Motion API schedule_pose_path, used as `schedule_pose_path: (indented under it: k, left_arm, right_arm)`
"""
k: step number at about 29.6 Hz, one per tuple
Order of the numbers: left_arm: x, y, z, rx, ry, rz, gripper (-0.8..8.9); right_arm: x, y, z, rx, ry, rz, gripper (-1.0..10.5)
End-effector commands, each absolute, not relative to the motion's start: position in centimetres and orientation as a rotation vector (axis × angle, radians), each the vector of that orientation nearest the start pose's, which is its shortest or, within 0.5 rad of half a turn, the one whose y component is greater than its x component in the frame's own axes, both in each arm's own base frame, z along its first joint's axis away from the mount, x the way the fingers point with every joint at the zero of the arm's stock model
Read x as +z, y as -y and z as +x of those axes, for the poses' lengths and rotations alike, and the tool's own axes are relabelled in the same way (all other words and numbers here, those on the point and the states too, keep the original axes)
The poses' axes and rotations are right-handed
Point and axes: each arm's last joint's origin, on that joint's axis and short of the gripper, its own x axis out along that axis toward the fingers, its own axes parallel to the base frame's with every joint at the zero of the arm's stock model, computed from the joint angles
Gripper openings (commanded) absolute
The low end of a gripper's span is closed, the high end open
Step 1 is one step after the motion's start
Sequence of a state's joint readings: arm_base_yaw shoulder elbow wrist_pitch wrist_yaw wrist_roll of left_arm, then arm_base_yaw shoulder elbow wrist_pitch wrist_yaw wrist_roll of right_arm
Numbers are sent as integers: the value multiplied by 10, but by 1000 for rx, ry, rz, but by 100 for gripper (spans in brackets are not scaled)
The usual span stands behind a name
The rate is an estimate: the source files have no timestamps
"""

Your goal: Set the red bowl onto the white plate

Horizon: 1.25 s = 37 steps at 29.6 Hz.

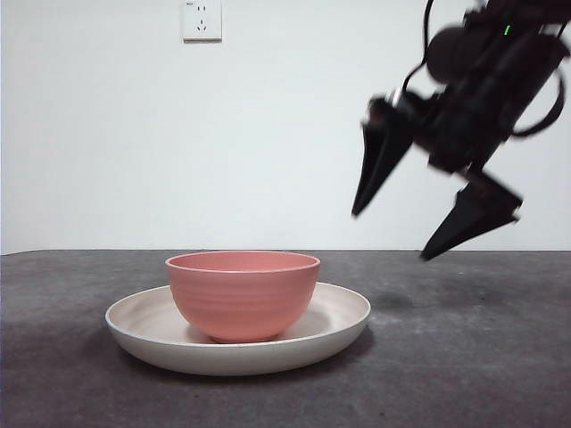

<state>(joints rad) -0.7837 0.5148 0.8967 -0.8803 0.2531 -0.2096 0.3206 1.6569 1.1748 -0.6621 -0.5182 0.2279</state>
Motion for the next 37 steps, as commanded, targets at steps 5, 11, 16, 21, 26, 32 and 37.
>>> schedule_pose_path:
  k: [5, 11, 16, 21, 26, 32, 37]
  left_arm:
    - [339, 62, 51, -969, -589, -59, 563]
    - [339, 62, 51, -969, -589, -59, 563]
    - [339, 62, 51, -968, -589, -59, 563]
    - [339, 62, 51, -968, -589, -59, 563]
    - [339, 62, 51, -968, -589, -59, 562]
    - [339, 62, 51, -969, -588, -55, 561]
    - [339, 62, 51, -973, -582, -44, 559]
  right_arm:
    - [280, -102, 261, 648, -1124, 122, 549]
    - [304, -86, 209, 686, -960, 104, 549]
    - [300, -74, 167, 712, -874, 93, 548]
    - [292, -65, 133, 750, -809, 87, 548]
    - [290, -58, 104, 769, -745, 125, 548]
    - [300, -50, 84, 770, -661, 176, 548]
    - [303, -47, 77, 776, -624, 180, 548]
